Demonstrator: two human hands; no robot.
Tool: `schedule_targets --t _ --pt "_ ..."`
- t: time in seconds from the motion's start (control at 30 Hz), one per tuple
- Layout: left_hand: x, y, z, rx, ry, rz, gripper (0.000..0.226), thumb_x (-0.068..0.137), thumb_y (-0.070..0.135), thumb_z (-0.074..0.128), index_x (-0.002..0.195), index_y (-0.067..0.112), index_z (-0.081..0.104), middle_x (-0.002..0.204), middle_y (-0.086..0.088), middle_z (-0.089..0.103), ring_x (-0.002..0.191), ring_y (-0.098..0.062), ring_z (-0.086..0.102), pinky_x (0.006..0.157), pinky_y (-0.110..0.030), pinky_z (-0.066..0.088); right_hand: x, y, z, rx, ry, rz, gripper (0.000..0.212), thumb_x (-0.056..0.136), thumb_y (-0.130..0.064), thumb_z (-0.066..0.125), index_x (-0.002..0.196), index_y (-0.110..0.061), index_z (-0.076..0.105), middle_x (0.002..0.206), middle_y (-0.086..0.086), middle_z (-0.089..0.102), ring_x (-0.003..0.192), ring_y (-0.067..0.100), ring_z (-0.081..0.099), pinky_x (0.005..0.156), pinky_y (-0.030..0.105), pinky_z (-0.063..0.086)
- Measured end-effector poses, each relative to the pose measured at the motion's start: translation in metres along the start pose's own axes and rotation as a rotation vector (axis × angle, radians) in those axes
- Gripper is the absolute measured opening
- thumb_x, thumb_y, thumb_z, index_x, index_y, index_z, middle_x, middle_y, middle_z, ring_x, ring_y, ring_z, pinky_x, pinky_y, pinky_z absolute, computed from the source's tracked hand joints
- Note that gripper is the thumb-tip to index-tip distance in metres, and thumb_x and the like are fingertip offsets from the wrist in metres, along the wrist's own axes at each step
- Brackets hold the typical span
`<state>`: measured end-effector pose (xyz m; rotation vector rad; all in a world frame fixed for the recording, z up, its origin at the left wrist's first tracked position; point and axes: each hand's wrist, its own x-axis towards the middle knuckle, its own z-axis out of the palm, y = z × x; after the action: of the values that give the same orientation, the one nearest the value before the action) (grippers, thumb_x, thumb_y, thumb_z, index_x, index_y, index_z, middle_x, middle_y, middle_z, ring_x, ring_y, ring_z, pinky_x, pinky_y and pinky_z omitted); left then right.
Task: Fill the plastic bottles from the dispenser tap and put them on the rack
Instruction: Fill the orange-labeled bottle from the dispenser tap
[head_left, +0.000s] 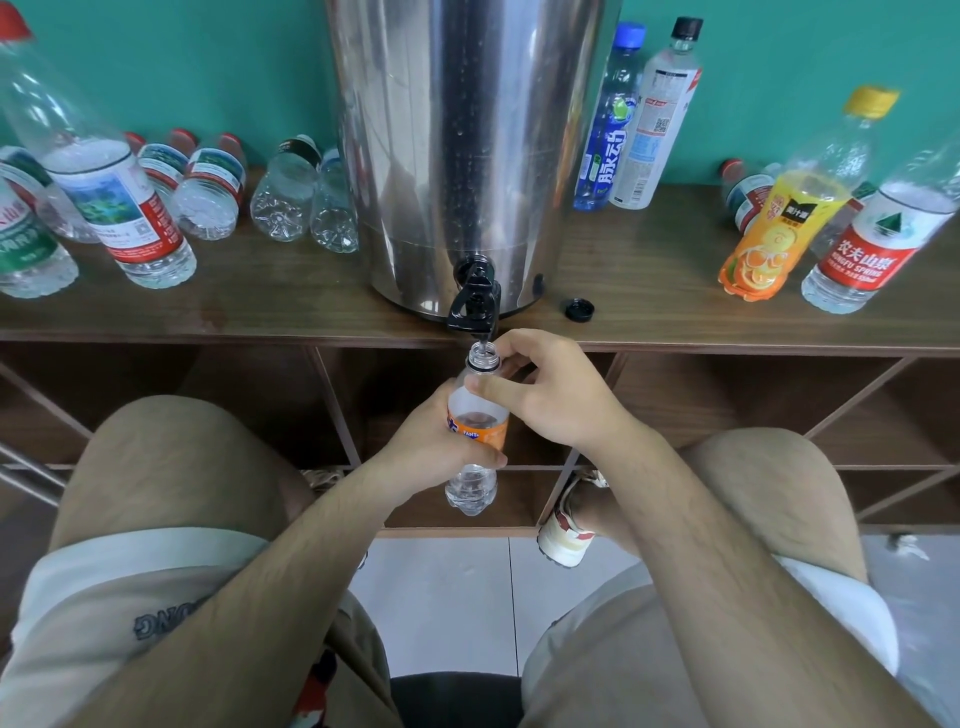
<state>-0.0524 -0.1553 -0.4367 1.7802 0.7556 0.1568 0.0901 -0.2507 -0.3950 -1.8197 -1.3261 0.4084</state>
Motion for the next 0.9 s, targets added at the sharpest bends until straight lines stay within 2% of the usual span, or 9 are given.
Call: schedule_targets --t 0.1,0.23,0.37,0.5,0.63,0.8,0.9 --pt "0.0002 0.0 -0.0001 0.004 -0.005 -0.001 0.085 0.072 0.009 0.091 0.143 0.028 0.047 0.128 0.003 0.063 0.12 -0.018 0.061 0.107 -0.045 0.052 0.0003 -0.0004 -0.0002 -0.009 0.0 0.0 0.022 0.09 -0.036 0.081 0.099 -0.017 0.075 0.094 -0.003 0.072 0.088 0.012 0.066 0.078 0.035 0.055" --pt "0.0006 -0.0003 -0.0002 0.01 0.003 0.0 0.085 0.071 0.009 0.091 0.142 0.027 0.048 0.127 0.002 0.064 0.119 -0.018 0.061 0.107 -0.045 0.052 0.0003 -0.0008 0.0003 -0.007 0.004 -0.007 0.02 0.089 -0.034 0.082 0.099 -0.017 0.076 0.093 -0.004 0.072 0.087 0.01 0.066 0.076 0.028 0.053" --pt "0.0007 -0.0014 -0.0004 -0.002 0.005 -0.005 0.084 0.071 0.009 0.092 0.141 0.027 0.049 0.125 0.003 0.065 0.118 -0.018 0.062 0.104 -0.04 0.053 0.0009 -0.0006 0.0004 -0.002 0.004 -0.011 0.019 0.089 -0.031 0.082 0.097 -0.015 0.076 0.093 -0.002 0.073 0.087 0.013 0.067 0.077 0.033 0.054" --pt "0.0001 -0.0009 -0.0005 -0.011 -0.001 -0.007 0.083 0.071 0.008 0.091 0.14 0.03 0.049 0.123 0.005 0.064 0.116 -0.016 0.061 0.099 -0.035 0.053 0.0005 -0.0008 0.0004 -0.008 0.006 -0.014 0.019 0.089 -0.032 0.082 0.096 -0.015 0.076 0.091 -0.002 0.072 0.085 0.012 0.067 0.076 0.031 0.053" --pt "-0.0015 0.0013 -0.0004 0.01 -0.003 0.002 0.083 0.072 0.008 0.091 0.14 0.029 0.048 0.125 0.005 0.063 0.117 -0.016 0.06 0.099 -0.035 0.053 -0.0002 -0.0013 0.0001 -0.011 0.004 -0.007 0.019 0.089 -0.033 0.081 0.095 -0.017 0.075 0.091 -0.003 0.072 0.086 0.013 0.066 0.076 0.031 0.053" --pt "-0.0024 0.0037 0.0002 0.025 0.001 -0.01 0.084 0.072 0.008 0.09 0.142 0.029 0.047 0.127 0.004 0.062 0.119 -0.018 0.059 0.104 -0.04 0.052 -0.0008 -0.0032 -0.0006 -0.015 -0.005 0.001 0.021 0.089 -0.034 0.081 0.097 -0.015 0.076 0.093 0.0 0.073 0.087 0.016 0.067 0.08 0.04 0.055" --pt "-0.0025 0.0038 0.0004 0.02 -0.005 -0.016 0.085 0.073 0.008 0.09 0.142 0.03 0.046 0.127 0.005 0.061 0.119 -0.018 0.059 0.103 -0.039 0.052 -0.0013 -0.0036 -0.0014 -0.009 -0.009 0.002 0.021 0.089 -0.032 0.081 0.098 -0.014 0.076 0.093 0.0 0.073 0.088 0.017 0.068 0.082 0.043 0.055"
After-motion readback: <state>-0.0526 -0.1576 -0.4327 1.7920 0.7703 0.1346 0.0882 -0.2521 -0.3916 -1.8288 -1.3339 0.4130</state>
